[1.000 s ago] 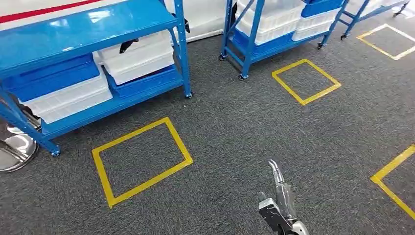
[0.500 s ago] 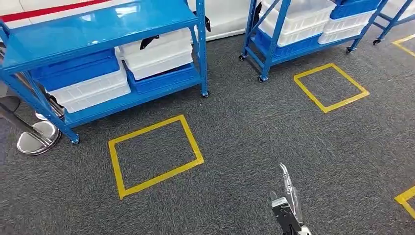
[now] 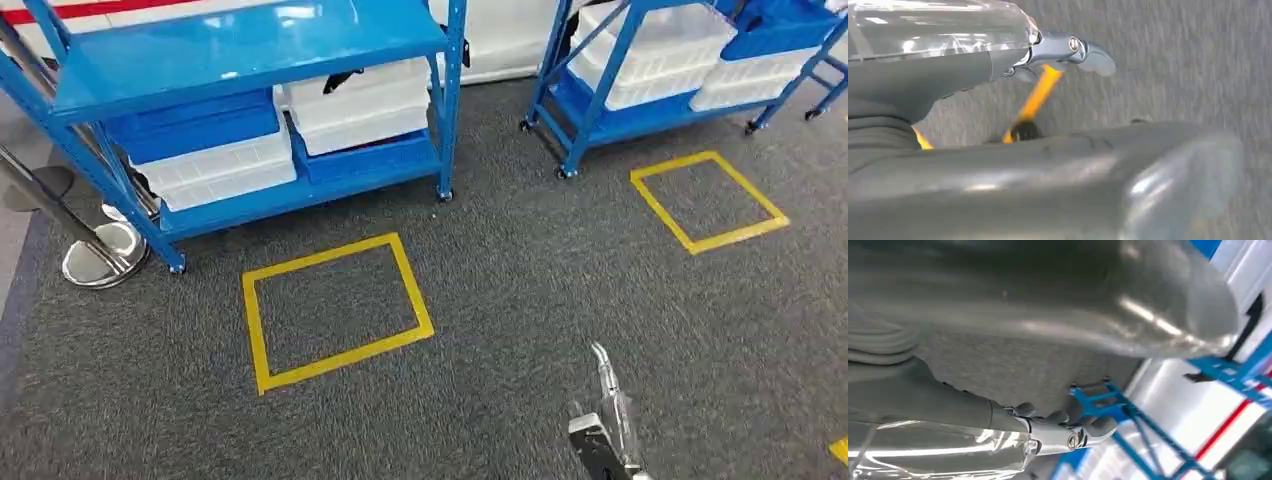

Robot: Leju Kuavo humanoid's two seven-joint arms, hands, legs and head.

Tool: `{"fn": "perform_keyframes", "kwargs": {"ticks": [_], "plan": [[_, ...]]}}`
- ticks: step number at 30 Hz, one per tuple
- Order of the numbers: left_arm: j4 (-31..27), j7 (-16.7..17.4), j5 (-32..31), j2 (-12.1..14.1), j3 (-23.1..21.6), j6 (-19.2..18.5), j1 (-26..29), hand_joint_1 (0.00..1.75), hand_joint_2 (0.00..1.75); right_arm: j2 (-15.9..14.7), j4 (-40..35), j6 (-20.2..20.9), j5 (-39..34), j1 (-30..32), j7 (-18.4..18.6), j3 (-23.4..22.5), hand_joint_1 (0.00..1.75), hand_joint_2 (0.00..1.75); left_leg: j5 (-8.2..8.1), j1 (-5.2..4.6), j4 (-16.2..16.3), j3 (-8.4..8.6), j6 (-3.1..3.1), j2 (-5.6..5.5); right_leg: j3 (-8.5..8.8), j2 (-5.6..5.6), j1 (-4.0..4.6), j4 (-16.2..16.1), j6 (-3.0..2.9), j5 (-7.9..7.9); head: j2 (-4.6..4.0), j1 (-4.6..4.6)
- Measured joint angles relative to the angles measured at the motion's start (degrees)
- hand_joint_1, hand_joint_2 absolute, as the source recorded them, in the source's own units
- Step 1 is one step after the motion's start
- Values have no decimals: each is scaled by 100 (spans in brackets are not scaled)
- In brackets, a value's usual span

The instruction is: Take the parts from the cabinet and place them on the table.

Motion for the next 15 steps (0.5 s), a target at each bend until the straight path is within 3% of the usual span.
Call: {"fn": "perform_keyframes", "kwargs": {"ticks": [2,3,4,5,6,8,9,13,15], "plan": [[-4,-28,0,-173,-2,37,-2,0,0,57,0,13,194,6,142,44,0,0,-4,-3,2,-8,19,-104,-442,71,-11,869,21,-410,0,0],[-7,-28,0,-225,-2,37,10,0,0,96,-4,79,242,28,176,52,0,0,-7,-3,8,-10,24,-148,-647,85,-11,1248,33,-522,0,0],[-7,-35,0,-264,-2,32,23,0,0,129,-11,169,242,47,203,59,0,0,-9,0,13,-5,23,-206,-764,92,-13,1414,37,-491,0,0],[-7,-43,0,-312,-2,26,29,0,0,151,-29,228,229,67,214,57,0,0,-15,3,17,9,16,-267,-735,96,-16,1269,37,-303,0,0],[-7,-48,-2,-340,-4,17,31,0,0,172,-72,291,209,85,214,37,0,0,-25,11,27,27,2,-314,-581,106,-22,882,34,-17,0,0],[-7,-54,-4,-378,-7,-9,36,0,0,188,-123,357,170,104,214,-7,0,0,-67,17,58,58,-34,-350,-132,139,-37,-144,24,519,0,2],[-7,-54,-4,-376,-9,-26,49,0,0,199,-135,385,139,113,212,-33,0,0,-96,-25,97,41,-77,-365,-96,181,-21,-275,8,426,0,2],[-7,-87,-15,-373,-22,-77,90,0,0,205,-243,409,52,296,174,-158,0,0,-127,-28,84,13,-176,-385,-104,172,-20,-301,-140,449,0,-2],[-7,-127,-17,-373,-33,-94,102,0,0,205,-304,418,39,354,133,-197,0,0,-322,-16,375,-78,-229,-176,-83,147,-37,-323,-225,432,0,-2]]}}
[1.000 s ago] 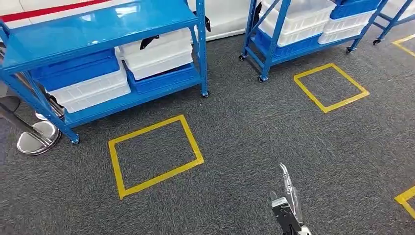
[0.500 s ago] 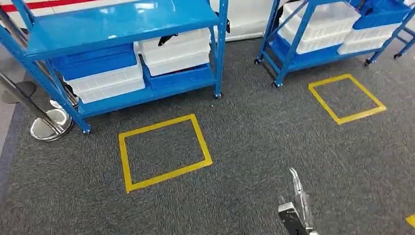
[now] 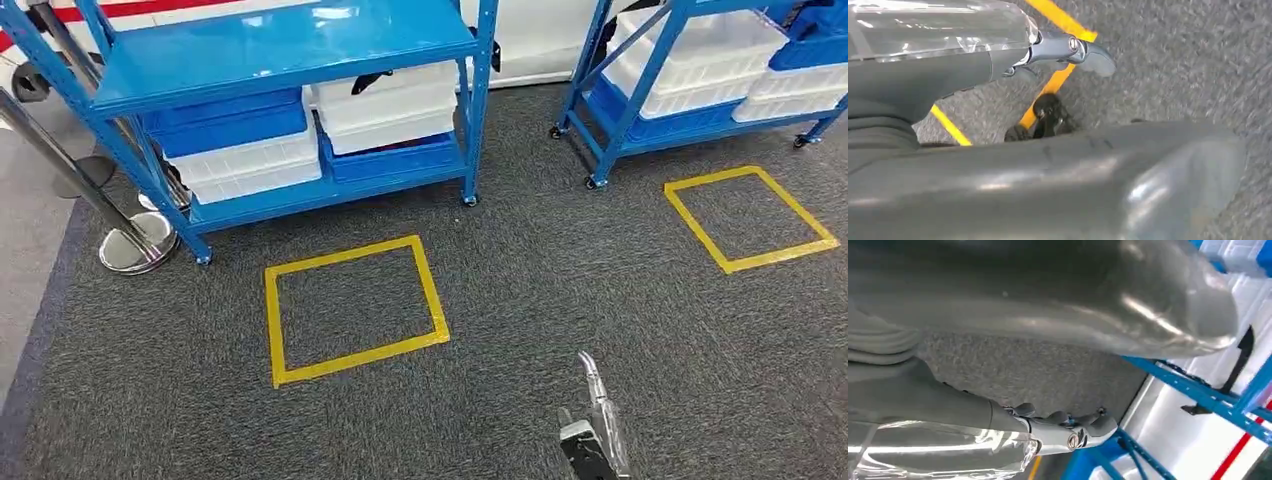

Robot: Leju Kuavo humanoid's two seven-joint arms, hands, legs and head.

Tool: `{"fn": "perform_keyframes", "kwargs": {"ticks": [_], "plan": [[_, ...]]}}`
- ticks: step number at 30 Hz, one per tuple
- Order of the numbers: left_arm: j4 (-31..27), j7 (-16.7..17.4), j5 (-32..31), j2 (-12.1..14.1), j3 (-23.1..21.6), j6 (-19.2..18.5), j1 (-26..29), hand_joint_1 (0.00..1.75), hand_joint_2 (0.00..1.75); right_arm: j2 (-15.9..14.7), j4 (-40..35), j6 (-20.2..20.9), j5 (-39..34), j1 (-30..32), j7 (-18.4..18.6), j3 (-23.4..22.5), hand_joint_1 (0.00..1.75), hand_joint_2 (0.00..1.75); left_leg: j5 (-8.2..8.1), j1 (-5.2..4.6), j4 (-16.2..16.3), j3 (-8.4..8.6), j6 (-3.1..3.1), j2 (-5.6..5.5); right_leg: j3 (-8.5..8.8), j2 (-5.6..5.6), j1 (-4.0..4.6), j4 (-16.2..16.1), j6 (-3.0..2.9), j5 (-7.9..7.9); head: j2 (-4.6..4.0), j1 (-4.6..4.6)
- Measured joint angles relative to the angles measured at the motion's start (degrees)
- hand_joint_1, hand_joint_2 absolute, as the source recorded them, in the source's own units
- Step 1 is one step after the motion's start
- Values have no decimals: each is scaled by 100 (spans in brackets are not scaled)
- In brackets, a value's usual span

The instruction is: Take the parts from the cabinet and place them on the table.

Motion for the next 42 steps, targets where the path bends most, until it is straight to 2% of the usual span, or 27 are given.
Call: {"fn": "perform_keyframes", "kwargs": {"ticks": [3,4,5,7,8,9,11,13,15,16,19,21,22,24,25,26,29,31,33,34,35,36,37,39,40,41,42], "plan": [[0,-35,0,-13,-33,-46,-18,0,0,0,-35,-11,-9,154,-31,-81,0,0,-614,42,1369,-673,-65,105,28,-77,31,2,-37,-40,0,0],[0,-37,0,-15,-35,-70,-19,0,0,0,-43,-13,-33,200,-31,-92,0,0,-640,42,1601,-796,-68,114,43,-95,37,3,-36,-57,0,0],[0,-37,-2,-15,-42,-83,-12,0,0,0,-54,-15,-70,237,-35,-102,0,0,-533,41,1549,-785,-57,114,69,-99,42,3,-34,-75,0,0],[0,-35,-7,-13,-70,-116,-2,0,0,-2,-72,-20,-120,270,-41,-129,0,0,-32,30,757,-398,17,116,152,-104,63,3,-24,-121,0,0],[0,-33,-9,-13,-83,-131,-1,0,0,-2,-89,-26,-131,282,-43,-131,0,0,263,2,137,-91,99,132,209,-107,72,0,-14,-154,0,0],[2,-24,-9,2,-87,-131,0,0,0,-2,-96,-37,-153,301,-48,-129,0,0,212,-35,-115,52,178,205,221,-118,57,-5,2,-176,0,2],[0,-2,-9,11,-111,-135,-19,0,0,-13,-92,-61,-258,330,-61,-129,0,0,145,-83,-265,83,201,216,226,-146,54,-44,100,-202,0,0],[0,7,-9,11,-120,-133,0,0,0,-30,-87,-63,-317,360,-98,-122,0,0,145,-71,-382,159,268,176,298,-159,47,21,180,-77,0,7],[0,20,-13,-7,-125,-133,6,0,0,-74,-81,-72,-360,354,-131,-122,0,0,174,-33,-525,418,295,160,287,-97,32,199,205,-210,0,7],[0,26,-13,-4,-125,-133,-2,0,0,-103,-79,-85,-431,343,-144,-122,0,0,160,-27,-527,450,316,160,114,-63,33,489,227,-348,0,9],[0,53,-15,2,-127,-151,-8,0,0,-151,-35,-114,-599,333,-153,-114,0,0,69,-29,-524,507,323,120,-705,-47,9,1585,297,-780,0,11],[0,72,-15,0,-129,-151,10,0,0,-151,-9,-138,-621,304,-155,-107,0,0,-24,-20,-523,629,297,93,-783,-48,-2,1358,334,-539,0,11],[0,77,-15,-2,-129,-153,9,0,0,-155,2,-142,-621,287,-157,-107,0,0,-83,-15,-523,714,276,85,-659,-48,-11,962,340,-274,0,11],[0,77,-15,-4,-129,-153,14,0,0,-168,22,-146,-621,275,-159,-105,0,0,-224,-16,-523,834,226,87,-380,-50,-29,37,306,490,0,13],[0,81,-15,2,-131,-153,3,0,0,-168,59,-149,-627,257,-151,-103,0,0,-276,-32,-488,894,191,81,-416,-48,14,59,254,349,0,7],[0,81,-15,2,-133,-153,-21,0,0,-173,66,-153,-621,247,-162,-100,0,0,-311,-35,-504,843,141,71,-403,-51,40,79,167,316,2,6],[0,83,-15,2,-142,-153,-27,0,0,-175,72,-155,-616,227,-162,-96,0,0,-296,-34,-370,934,61,74,-284,-26,19,52,44,271,0,9],[0,81,-17,13,-164,-153,-32,0,0,-175,77,-155,-614,213,-162,-96,0,0,-329,-8,255,628,3,111,-136,-37,6,20,-19,171,0,7],[0,83,-15,13,-168,-168,-52,0,0,-175,88,-153,-610,183,-162,-85,0,0,-676,22,1073,37,-50,114,-49,-48,13,20,-39,76,0,7],[0,85,-17,13,-170,-170,-47,0,0,-175,94,-153,-608,166,-161,-72,0,0,-914,27,1367,-234,-67,115,12,-45,17,20,-44,16,0,7],[0,85,-18,13,-173,-170,-43,0,0,-175,103,-151,-608,154,-159,-72,0,0,-993,29,1435,-378,-64,115,77,-36,18,20,-43,-36,0,7],[0,94,-17,13,-175,-173,-30,0,0,-177,118,-144,-608,145,-151,-68,0,0,-917,29,1302,-441,-48,115,166,-25,21,20,-41,-101,0,7],[0,103,-17,13,-181,-175,-25,0,0,-190,131,-127,-632,142,-142,-59,0,0,-673,25,977,-409,-14,115,269,-22,27,19,-35,-175,0,7],[0,105,-26,13,-214,-177,6,0,0,-256,164,-68,-750,145,-149,-41,0,0,185,-19,93,-279,110,129,445,-34,42,7,-10,-321,0,7],[0,101,-31,15,-225,-177,42,0,0,-278,193,-61,-800,132,-168,-30,0,0,462,-64,-51,-297,160,129,519,-33,49,27,18,-383,0,7],[0,79,-31,13,-245,-192,39,0,0,-299,232,-63,-861,146,-209,-17,0,0,262,-76,-72,-282,175,132,527,-8,56,11,72,-428,0,7],[0,50,-31,-7,-258,-206,46,0,0,-343,243,-79,-896,145,-245,-15,0,0,320,-78,-84,-218,205,118,586,-24,55,-24,111,-488,2,4]]}}
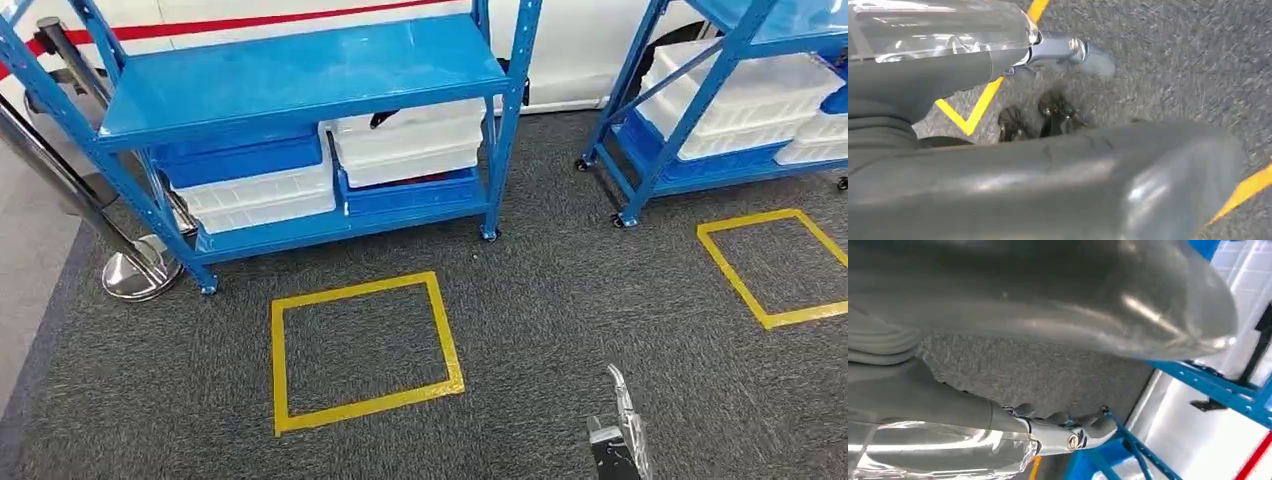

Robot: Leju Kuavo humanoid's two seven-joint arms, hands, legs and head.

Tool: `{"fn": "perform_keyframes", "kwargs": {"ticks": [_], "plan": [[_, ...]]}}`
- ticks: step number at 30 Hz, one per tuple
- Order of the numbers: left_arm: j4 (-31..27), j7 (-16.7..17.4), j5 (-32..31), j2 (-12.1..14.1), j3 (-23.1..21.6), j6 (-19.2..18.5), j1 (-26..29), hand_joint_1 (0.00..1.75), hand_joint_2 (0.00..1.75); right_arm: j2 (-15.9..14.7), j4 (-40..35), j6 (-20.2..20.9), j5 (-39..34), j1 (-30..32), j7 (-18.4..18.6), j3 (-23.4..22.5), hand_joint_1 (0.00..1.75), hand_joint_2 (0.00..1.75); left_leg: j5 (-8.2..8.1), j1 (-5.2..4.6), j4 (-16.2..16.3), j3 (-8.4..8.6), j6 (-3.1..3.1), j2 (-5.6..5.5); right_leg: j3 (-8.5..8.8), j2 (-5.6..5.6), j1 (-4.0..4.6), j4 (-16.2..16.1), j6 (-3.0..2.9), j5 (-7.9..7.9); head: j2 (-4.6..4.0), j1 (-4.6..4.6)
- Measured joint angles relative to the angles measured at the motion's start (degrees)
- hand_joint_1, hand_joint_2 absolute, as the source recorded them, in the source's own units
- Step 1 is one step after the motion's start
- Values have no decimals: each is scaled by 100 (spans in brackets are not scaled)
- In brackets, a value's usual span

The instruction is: Take the parts from the cabinet and place them on the table.

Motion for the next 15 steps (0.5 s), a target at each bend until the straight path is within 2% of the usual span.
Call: {"fn": "perform_keyframes", "kwargs": {"ticks": [1,2,3,4,5,7,8,9,10,11,12,13,14,15], "plan": [[0,-28,0,-4,0,-28,14,0,0,2,9,-2,-2,-4,-28,30,0,0,-20,19,-72,30,31,-11,80,2,5,66,27,45,-2,4],[0,-55,2,-18,0,-59,35,0,0,2,24,-9,-9,-55,-55,59,0,0,-41,25,-125,114,59,-12,83,7,13,115,76,120,-2,2],[-2,-83,11,-35,0,-107,36,0,0,4,74,-15,-11,-136,-87,113,0,0,-34,51,-201,262,66,-7,-5,5,8,283,89,138,0,4],[0,-92,15,-33,2,-133,31,0,0,24,136,-20,11,-254,-120,177,0,0,-60,49,-237,348,99,-7,-173,0,-6,586,112,171,-2,11],[0,-92,22,-26,4,-162,30,0,0,77,241,-17,40,-418,-131,254,0,0,-96,48,-252,389,121,0,-455,1,-3,977,128,95,-2,9],[0,-57,46,-15,61,-155,25,0,0,359,630,13,250,-785,-140,475,0,0,-201,47,-251,476,130,2,-1017,0,-14,1591,145,-325,-2,9],[0,-50,50,-15,114,-116,25,0,0,497,809,37,407,-970,-89,591,0,0,-265,48,-251,549,126,-2,-1215,-1,-19,1702,156,-503,-2,9],[0,-52,50,-20,190,-50,26,0,0,674,956,92,600,-1130,-2,717,0,0,-335,52,-251,636,118,-7,-1309,-2,-31,1634,161,-531,-2,9],[0,-63,52,-33,261,5,25,0,0,788,1045,160,757,-1266,103,805,0,0,-413,59,-251,743,101,-12,-1323,-2,-41,1419,172,-434,-2,9],[0,-87,55,-48,350,65,25,0,0,941,1123,229,911,-1386,198,900,0,0,-501,63,-251,867,82,-23,-1284,-3,-51,1057,169,-178,-2,9],[0,-105,55,-61,442,94,25,0,0,1045,1189,260,1010,-1478,265,958,0,0,-607,64,-252,983,62,-29,-1227,-2,-65,593,164,362,-2,9],[13,-125,55,-70,499,134,47,0,0,1122,1277,300,1069,-1545,302,1006,0,0,-695,39,-229,1046,28,-56,-1282,-7,-66,245,156,1013,-2,13],[24,-142,55,-83,551,160,43,0,0,1185,1349,363,1111,-1654,330,1043,0,0,-757,36,-212,1075,-4,-102,-1273,-23,-28,293,87,894,0,-4],[24,-181,55,-105,631,182,19,0,0,1264,1412,481,1185,-1716,367,1067,0,0,-827,33,-245,1093,-56,-98,-1232,-6,0,307,28,926,-2,-2]]}}
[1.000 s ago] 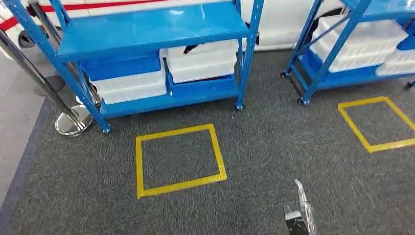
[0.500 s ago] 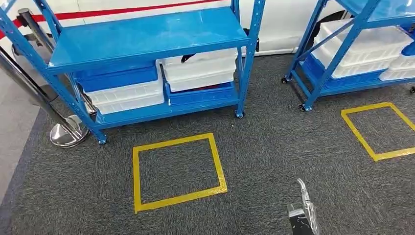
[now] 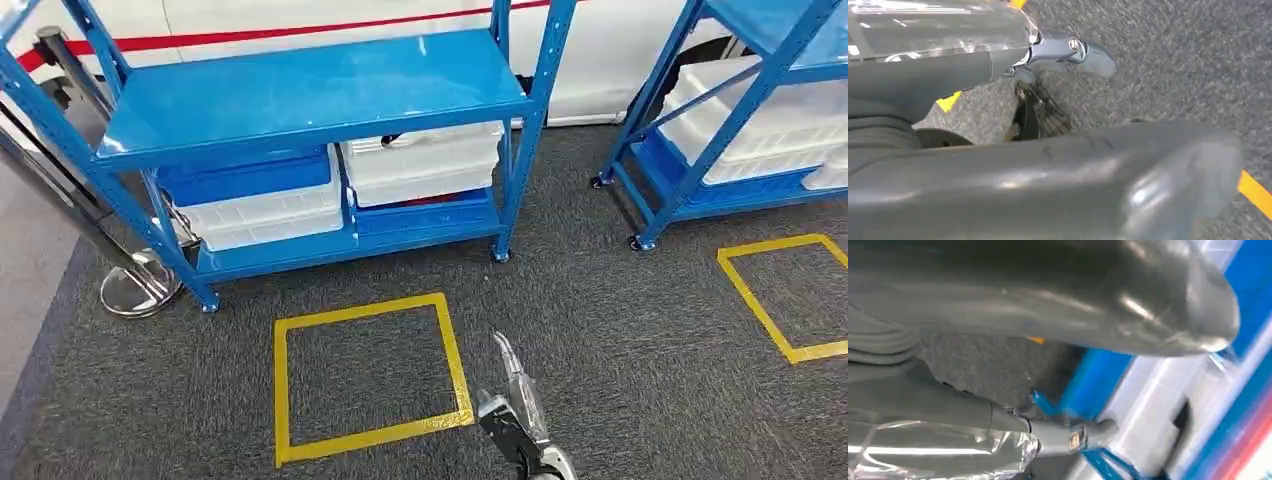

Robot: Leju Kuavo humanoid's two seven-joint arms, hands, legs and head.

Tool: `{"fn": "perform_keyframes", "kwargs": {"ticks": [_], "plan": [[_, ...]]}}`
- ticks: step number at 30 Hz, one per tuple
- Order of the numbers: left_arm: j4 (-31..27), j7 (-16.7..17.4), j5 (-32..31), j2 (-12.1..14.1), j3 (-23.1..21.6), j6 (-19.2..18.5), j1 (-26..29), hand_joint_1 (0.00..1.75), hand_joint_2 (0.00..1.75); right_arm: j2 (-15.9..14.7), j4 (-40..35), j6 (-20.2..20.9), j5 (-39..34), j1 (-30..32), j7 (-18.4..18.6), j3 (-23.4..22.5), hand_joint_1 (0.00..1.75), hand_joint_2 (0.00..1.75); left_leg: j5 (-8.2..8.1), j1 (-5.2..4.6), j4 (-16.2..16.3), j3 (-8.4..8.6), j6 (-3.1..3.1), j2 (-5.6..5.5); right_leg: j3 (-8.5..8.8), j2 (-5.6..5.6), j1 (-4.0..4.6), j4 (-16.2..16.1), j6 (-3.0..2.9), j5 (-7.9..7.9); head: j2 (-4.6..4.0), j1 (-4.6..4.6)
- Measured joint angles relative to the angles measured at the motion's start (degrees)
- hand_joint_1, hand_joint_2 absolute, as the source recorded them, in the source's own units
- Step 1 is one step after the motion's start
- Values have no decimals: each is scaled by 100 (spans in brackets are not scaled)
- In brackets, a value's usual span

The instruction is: Take the parts from the cabinet and place them on the table.

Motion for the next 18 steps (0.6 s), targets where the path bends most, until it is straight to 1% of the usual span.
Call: {"fn": "perform_keyframes", "kwargs": {"ticks": [1,2,3,4,5,6,7,8,9,10,11,12,13,14,15,16,17,18], "plan": [[2,-28,0,-28,51,41,0,0,0,72,24,87,74,-29,11,0,0,0,5,4,8,90,-21,1,23,7,-15,-25,-48,-50,0,9],[2,-48,0,-50,98,81,0,0,0,83,30,155,118,-78,17,0,0,0,86,9,79,49,-47,0,66,4,-7,-44,-92,-81,0,7],[4,-100,0,-97,120,150,-17,0,0,118,9,250,185,-97,37,-19,0,0,200,20,420,-134,-74,13,169,12,-45,-105,-128,-111,2,7],[4,-138,-2,-149,127,188,-27,0,0,107,-40,312,238,-87,79,-77,0,0,343,25,813,-345,-101,41,260,3,-49,-146,-153,-164,0,4],[7,-160,-4,-179,127,192,-34,0,0,107,-112,376,293,-17,118,-136,0,0,332,34,1246,-642,-136,63,360,-3,-49,-182,-178,-224,0,2],[9,-168,-17,-201,125,177,-34,0,0,79,-318,501,394,96,228,-278,0,0,173,50,1567,-911,-168,77,455,-11,-49,-206,-174,-290,0,2],[9,-148,-31,-205,116,126,-36,0,0,48,-506,594,483,231,291,-440,0,0,-115,64,1785,-1152,-191,92,562,-19,-49,-223,-174,-368,0,2],[9,-98,-44,-214,81,72,-34,0,0,26,-656,675,553,356,339,-626,0,0,-412,73,1867,-1327,-200,100,670,-20,-49,-227,-174,-449,0,2],[9,-35,-59,-214,46,19,-31,0,0,4,-783,728,581,464,365,-831,0,0,-581,81,1811,-1430,-202,101,773,-13,-51,-228,-175,-530,0,2],[9,24,-74,-212,5,-22,-32,0,0,-16,-889,762,581,585,361,-1022,0,0,-585,85,1594,-1471,-196,101,902,2,-51,-230,-165,-624,0,2],[9,94,-92,-203,-52,-61,-32,0,0,-55,-999,771,559,712,325,-1216,0,0,-385,85,1246,-1454,-175,102,1034,9,-52,-230,-148,-720,0,2],[9,157,-109,-194,-102,-70,-28,0,0,-79,-1101,747,518,834,282,-1384,0,0,27,84,865,-1424,-146,103,1149,5,-51,-233,-132,-809,0,2],[9,204,-151,-181,-148,-88,-4,0,0,-94,-1187,727,501,956,240,-1539,0,0,676,83,493,-1422,-107,113,1198,0,-46,-245,-111,-894,0,5],[11,238,-164,-162,-205,-107,5,0,0,-97,-1253,714,470,1062,225,-1673,0,0,1116,42,338,-1444,-69,109,1310,16,-20,-213,-65,-987,2,2],[11,260,-192,-159,-234,-112,-14,0,0,-97,-1305,706,454,1145,212,-1751,0,0,980,33,368,-1361,-21,112,1328,37,-23,-272,-14,-1029,0,5],[9,265,-203,-162,-268,-123,-38,0,0,-112,-1399,681,448,1208,205,-1843,0,0,990,25,337,-1343,15,108,1427,40,-26,-298,21,-1035,2,5],[9,273,-216,-159,-310,-129,-50,0,0,-125,-1484,658,452,1263,183,-1923,0,0,939,28,291,-1296,58,108,1432,36,-21,-247,65,-966,0,2],[7,284,-229,-159,-349,-136,-65,0,0,-140,-1547,640,448,1290,183,-1975,0,0,934,37,239,-1188,103,95,1418,37,-32,-171,105,-935,0,0]]}}
